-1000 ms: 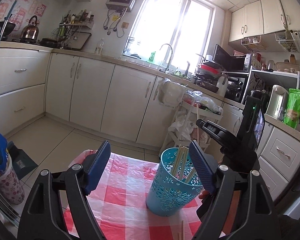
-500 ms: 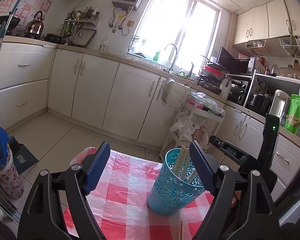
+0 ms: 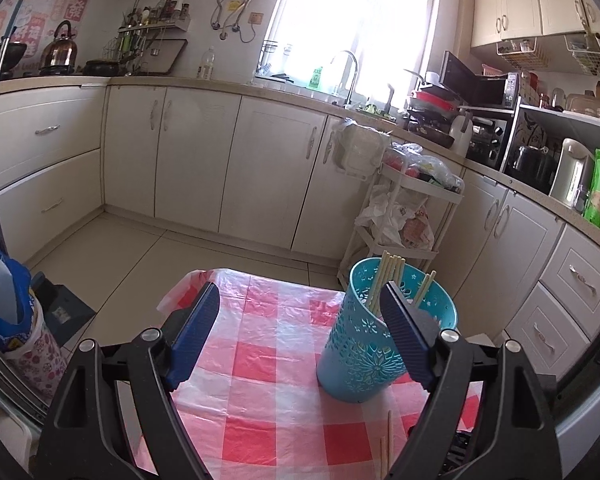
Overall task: Organize utensils
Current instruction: 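Move the right gripper down to the remaining chopsticks while the left gripper follows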
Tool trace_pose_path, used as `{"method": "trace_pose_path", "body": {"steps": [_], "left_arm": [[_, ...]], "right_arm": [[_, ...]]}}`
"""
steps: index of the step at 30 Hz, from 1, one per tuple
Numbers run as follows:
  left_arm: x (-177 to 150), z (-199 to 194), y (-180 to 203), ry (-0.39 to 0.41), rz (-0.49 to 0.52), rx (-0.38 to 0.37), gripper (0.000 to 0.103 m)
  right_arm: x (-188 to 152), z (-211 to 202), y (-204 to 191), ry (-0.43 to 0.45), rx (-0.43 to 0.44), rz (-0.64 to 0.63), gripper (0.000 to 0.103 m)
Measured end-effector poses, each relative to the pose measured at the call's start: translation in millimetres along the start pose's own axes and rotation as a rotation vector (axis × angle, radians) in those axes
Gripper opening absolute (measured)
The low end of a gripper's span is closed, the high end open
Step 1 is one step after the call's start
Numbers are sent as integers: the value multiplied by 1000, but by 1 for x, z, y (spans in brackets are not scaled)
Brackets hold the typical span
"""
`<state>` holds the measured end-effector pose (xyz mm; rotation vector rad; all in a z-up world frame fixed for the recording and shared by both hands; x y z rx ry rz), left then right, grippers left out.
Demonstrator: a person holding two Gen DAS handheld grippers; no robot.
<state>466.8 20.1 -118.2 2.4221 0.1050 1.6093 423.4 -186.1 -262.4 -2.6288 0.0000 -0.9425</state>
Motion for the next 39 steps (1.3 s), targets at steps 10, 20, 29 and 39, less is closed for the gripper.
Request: {"method": "trace_pose_path", "body": {"steps": [10,20,29,39], "left_arm": [[-18,4,6,-81,50,-17,80],[-57,12,18,-222,114,-59,81],[-163,17,91,-463,302,-187,81],[-212,37,113,-533,406,-158,68]], "right_arm": [[-28,26,3,-71,-79,-70,15],[-46,18,6,-177,-101,-222,15],[-57,-7,43,-212,-137,-183,15],[-59,-20,65,-195,-85,-38,15]]}}
Point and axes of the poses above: each gripper's, at about its wrist camera, not at the fingertips, and z roughly the way its jaws point, y to its right, x to its top, the point moved 10 cm from there along z, roughly the way its jaws point, and after that the axes turned 3 degrees about y, right-handed, at the moved point
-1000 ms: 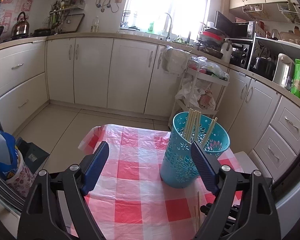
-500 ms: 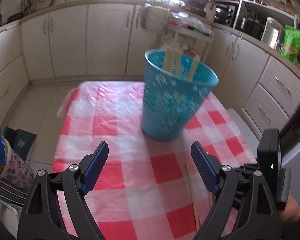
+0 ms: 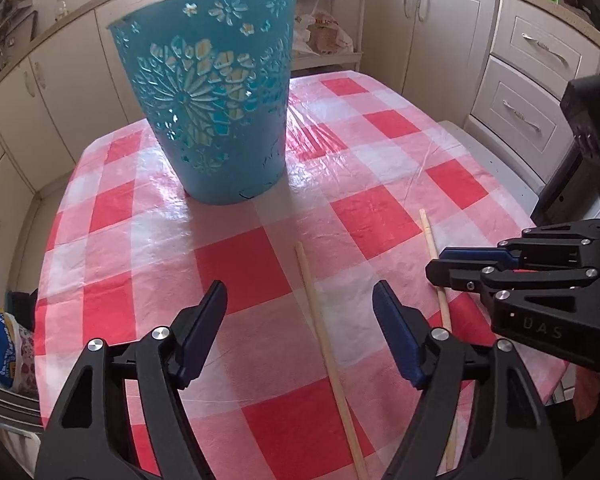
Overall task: Organize utensils
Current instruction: 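Move the right gripper down to the remaining chopsticks while the left gripper follows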
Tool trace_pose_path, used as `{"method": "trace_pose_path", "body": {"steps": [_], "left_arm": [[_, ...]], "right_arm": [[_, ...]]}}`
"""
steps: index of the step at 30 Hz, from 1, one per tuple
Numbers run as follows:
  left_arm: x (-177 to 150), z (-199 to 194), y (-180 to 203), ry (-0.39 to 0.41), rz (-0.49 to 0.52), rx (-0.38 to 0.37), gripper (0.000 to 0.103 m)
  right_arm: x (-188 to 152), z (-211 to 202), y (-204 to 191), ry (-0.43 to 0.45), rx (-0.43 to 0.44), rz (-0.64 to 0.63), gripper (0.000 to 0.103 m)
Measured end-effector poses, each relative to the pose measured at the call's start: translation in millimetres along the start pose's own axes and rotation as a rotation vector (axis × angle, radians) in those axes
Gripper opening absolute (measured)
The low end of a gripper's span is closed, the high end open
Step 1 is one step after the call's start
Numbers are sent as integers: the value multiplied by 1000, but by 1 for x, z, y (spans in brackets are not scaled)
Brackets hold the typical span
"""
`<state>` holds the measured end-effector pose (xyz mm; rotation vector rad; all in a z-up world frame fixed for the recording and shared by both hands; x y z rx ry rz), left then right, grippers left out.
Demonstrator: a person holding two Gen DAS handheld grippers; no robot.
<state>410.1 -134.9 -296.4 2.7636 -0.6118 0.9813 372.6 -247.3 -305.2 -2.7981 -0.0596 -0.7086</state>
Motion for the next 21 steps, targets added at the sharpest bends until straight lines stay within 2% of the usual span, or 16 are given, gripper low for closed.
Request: {"method": "trace_pose_path", "body": {"steps": [2,4,5,7,9,13,17,21], "left_arm": [[-5,8,4,-22,14,-15,61],[-12,13,7,-49,26,-35,44],[-12,12,6,-39,31,-36,39],[-12,11,-3,-53,21,-41,18],[-12,11,-17,-68,-37,-61,13],[-12,7,-41,-73,-189,-133,12],[-8,2,-46,-59,-207,-134,13],[-9,6,-40,-73,-158,-103,13]], "right_arm": [[2,1,-2,8,2,4,16],[5,3,-6,19,9,-1,18],[6,4,-9,25,12,-13,18],[7,6,-17,23,13,-53,18],[6,7,-26,10,32,-88,18],[14,1,-26,39,20,-86,18],[15,2,-20,33,5,-50,20],[11,9,-18,17,8,-41,23]]}}
Point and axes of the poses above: each gripper's, at about its wrist camera, not at the fingertips, and z roughly the way its jaws point, y to its right, x to its top, the point moved 10 cm from there along z, roughly the way its jaws point, and after that the axes turned 3 degrees about y, right-handed, at the moved point
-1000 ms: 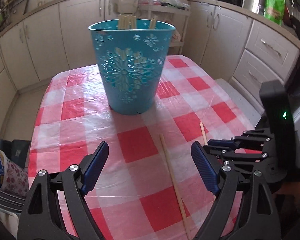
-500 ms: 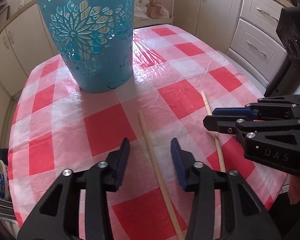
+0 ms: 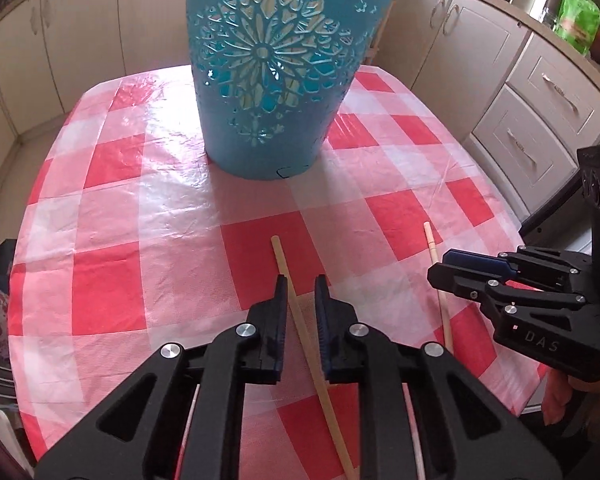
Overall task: Organize utensils
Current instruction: 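Move the right gripper down to the remaining chopsticks while the left gripper follows, then close the left gripper on a chopstick while the right gripper grasps the last one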
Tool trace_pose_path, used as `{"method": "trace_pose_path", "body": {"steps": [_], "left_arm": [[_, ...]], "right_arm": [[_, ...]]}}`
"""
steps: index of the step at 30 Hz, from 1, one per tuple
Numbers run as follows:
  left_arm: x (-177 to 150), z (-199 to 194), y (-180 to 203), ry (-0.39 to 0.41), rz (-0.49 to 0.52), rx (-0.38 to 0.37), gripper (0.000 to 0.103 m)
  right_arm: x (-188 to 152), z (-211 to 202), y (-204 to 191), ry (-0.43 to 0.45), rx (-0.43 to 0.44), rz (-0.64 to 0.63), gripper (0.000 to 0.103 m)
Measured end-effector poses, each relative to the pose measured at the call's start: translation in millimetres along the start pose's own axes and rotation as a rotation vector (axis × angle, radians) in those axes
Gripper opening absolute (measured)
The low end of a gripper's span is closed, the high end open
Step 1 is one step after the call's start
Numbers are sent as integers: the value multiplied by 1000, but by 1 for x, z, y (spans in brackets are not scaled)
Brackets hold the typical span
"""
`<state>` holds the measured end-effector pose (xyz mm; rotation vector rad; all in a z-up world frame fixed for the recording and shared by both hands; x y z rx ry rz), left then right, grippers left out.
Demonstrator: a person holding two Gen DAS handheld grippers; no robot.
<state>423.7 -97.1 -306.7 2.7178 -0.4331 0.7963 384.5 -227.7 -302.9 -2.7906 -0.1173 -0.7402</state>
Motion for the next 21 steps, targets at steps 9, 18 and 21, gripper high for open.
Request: {"method": "trace_pose_path", "body": {"steps": [9,18,21], "left_arm": [[-1,5,-6,-4,41,52,10],[1,11,-6,-6,39,67,10],[0,12,1,-11,59,44,5]], "right_arm": [[-1,7,-18,-1,9,-73,13],[2,10,-17,1,-16,-82,18],[1,11,-22,5,-37,-124,11]]}}
Point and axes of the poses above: each gripper's, at about its wrist camera, not at the fingertips, and z roughly the way its jaws point, y to its right, x to its top, the point moved 10 cm from there along z, roughly the way its jaws point, and after that the axes turned 3 degrees about y, right-handed, at the moved point
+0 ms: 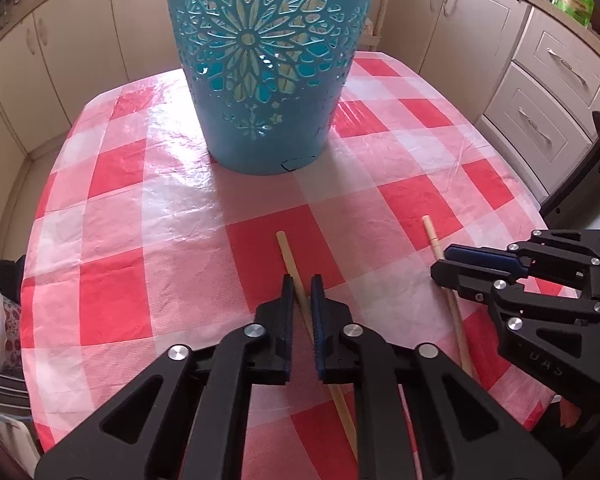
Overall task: Organize utensils
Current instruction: 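Close the left gripper on a chopstick while the right gripper grasps the last one, then lift the left gripper's chopstick over the teal cup while the right gripper lifts its chopstick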
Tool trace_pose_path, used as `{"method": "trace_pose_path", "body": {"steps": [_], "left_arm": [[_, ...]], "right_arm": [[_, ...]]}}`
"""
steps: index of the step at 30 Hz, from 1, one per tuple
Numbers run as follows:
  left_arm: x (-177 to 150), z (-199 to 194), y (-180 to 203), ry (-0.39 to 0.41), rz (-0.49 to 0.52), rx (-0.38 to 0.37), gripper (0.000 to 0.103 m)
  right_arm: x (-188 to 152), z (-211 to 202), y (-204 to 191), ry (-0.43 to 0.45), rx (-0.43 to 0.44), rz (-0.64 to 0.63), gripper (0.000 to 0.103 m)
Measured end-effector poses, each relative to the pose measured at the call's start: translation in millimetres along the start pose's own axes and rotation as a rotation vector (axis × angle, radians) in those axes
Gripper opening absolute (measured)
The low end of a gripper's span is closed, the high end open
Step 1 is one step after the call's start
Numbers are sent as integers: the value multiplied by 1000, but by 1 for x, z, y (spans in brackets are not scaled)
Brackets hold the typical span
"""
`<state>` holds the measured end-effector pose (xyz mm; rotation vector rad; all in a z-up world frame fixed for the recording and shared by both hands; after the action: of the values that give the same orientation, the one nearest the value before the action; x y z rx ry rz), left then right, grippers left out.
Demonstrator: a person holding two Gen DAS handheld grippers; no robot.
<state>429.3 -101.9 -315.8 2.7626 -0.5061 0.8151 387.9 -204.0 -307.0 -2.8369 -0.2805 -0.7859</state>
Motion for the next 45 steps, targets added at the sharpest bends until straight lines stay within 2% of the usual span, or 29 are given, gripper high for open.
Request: {"method": "trace_pose_path", "body": {"steps": [3,8,10,13,18,23,26,32,45], "left_arm": [[6,-10,3,33,-5,-23,4],[35,-58,-2,189,-36,-34,4],[48,-81,-6,275,-49,-49,4],[71,-120,-9,445,-51,-75,4],[101,-176,-8,683,-34,-73,4],[133,-203,-7,818,-33,-47,5],[157,-218,-13,901,-68,-50,4],[188,-236,-22,1002,-108,-72,4],[231,-223,-61,1079,-254,-113,4]], "right_arm": [[1,-1,1,6,31,32,6],[11,-16,12,64,115,162,6],[13,-20,13,77,140,194,6],[17,-25,12,99,168,227,6],[27,-38,6,150,182,239,6],[32,-37,2,158,195,244,6],[33,-35,3,162,201,253,6],[35,-35,10,174,194,266,6],[38,-24,19,166,191,275,6]]}}
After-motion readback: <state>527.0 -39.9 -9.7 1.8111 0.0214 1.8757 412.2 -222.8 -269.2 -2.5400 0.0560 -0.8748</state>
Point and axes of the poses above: each gripper's, at about its wrist camera, not at the fingertips, and z roughly the way its jaws point, y to its right, x to its top, the point moved 10 cm from there along z, roughly the way its jaws point, and after that the axes turned 3 degrees about y, right-handed, at the moved point
